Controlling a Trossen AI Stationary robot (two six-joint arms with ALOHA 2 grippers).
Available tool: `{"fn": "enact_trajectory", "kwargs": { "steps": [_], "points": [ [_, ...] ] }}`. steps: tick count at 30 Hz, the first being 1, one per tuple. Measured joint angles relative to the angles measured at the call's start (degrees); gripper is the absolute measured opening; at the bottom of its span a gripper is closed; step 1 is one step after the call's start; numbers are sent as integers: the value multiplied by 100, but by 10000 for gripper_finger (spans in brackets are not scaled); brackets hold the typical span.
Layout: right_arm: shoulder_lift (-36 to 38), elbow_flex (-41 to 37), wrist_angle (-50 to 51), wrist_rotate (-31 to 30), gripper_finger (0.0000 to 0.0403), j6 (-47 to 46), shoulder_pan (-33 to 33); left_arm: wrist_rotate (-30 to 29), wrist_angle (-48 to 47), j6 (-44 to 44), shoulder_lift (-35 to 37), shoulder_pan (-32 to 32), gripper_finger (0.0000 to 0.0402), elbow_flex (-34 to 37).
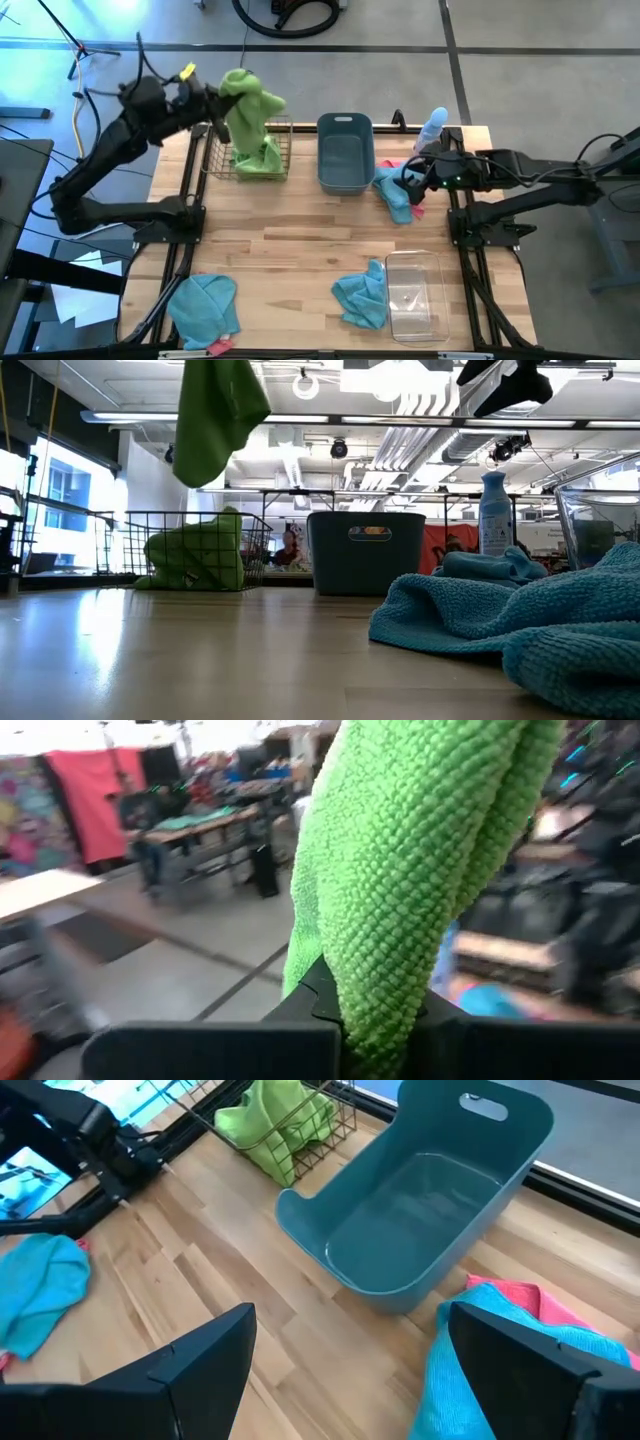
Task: Sort microfiber towel by color & place in baskets
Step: Put the green towel into the wire basket
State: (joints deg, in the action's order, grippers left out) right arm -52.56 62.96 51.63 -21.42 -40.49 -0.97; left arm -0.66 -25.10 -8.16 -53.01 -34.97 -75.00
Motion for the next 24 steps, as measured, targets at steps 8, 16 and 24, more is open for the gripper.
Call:
{"fn": "enact_trajectory", "kwargs": {
  "steps": [8,16,24],
  "points": [
    [-114,0,-6,51,328,0,35,-630,-409,-110,-554,-910,0,-199],
    [-113,0,-4,54,328,51,35,-1042,-1739,446,-989,-1193,0,-185],
    [-113,0,-4,55,328,188,35,-1112,-1789,1193,-1000,-1191,0,334]
  ]
}}
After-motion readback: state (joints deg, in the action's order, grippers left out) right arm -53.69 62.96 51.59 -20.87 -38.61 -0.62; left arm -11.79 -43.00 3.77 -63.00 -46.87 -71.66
